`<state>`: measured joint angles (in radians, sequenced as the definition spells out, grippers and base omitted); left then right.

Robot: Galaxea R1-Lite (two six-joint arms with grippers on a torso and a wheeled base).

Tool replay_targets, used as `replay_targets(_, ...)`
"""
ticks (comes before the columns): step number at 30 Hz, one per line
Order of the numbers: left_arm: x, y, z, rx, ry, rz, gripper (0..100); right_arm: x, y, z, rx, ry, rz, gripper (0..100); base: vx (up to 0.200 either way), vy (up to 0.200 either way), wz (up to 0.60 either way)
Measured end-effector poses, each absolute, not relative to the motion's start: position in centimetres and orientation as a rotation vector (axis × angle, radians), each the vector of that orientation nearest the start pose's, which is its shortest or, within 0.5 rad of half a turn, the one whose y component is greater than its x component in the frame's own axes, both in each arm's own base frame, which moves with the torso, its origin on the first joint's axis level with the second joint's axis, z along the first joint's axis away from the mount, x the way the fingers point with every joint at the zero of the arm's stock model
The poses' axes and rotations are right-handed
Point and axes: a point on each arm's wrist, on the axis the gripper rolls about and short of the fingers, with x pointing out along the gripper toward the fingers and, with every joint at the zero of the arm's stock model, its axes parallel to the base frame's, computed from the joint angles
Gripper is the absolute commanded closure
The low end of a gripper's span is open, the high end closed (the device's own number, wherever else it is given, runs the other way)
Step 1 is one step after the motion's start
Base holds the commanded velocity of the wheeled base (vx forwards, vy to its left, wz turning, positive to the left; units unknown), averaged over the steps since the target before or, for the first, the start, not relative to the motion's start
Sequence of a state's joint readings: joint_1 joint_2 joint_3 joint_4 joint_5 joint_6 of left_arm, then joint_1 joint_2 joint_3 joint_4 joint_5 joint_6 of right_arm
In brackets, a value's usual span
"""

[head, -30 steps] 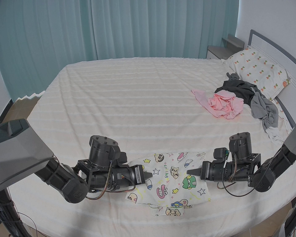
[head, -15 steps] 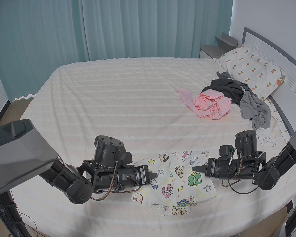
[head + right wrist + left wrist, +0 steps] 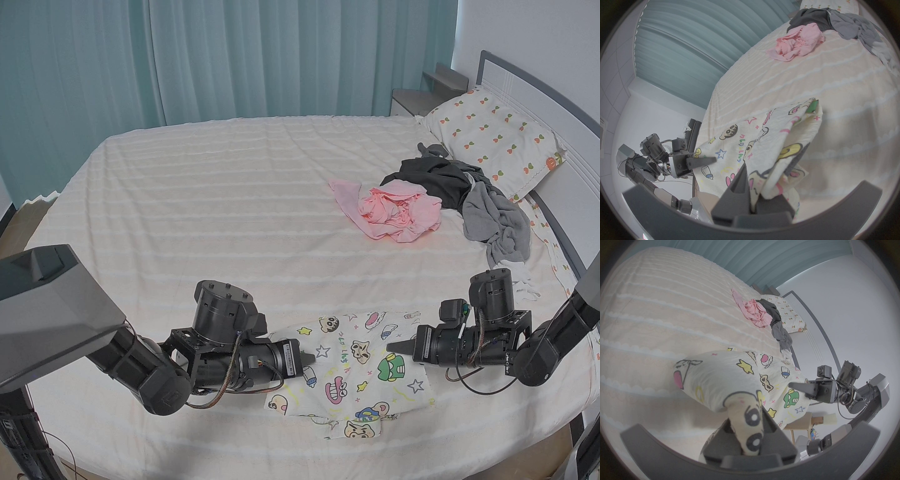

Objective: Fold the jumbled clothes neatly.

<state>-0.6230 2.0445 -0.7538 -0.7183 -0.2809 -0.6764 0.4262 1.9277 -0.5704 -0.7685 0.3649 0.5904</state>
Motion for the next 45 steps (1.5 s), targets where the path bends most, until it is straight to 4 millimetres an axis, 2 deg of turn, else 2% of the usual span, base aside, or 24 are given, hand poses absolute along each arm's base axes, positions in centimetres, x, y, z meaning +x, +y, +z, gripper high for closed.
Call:
replay_targets(8,27.8,-20.1,5.5,-0.486,0.841,-0.539,100,27.7,13.5,4.8,0.507,0.852,0.551,100,0.0,0.0,0.0)
replay_targets(20,28.2,-19.5,2.5,-0.448,0.893,-0.433,100,27.9,13.8,1.8,0.472,0.918,0.536,100,0.0,0.0,0.0)
replay_targets(31,28.3,-19.0,0.8,-0.439,0.936,-0.397,100,28.0,13.9,0.7,0.468,0.95,0.525,100,0.0,0.0,0.0)
replay_targets(44,28.5,-18.7,-0.3,-0.433,0.961,-0.378,100,27.9,14.0,0.2,0.465,0.969,0.523,100,0.0,0.0,0.0)
replay_targets(45,28.5,-18.7,-0.4,-0.433,0.963,-0.376,100,27.9,14.0,0.2,0.464,0.97,0.522,0,0.0,0.0,0.0)
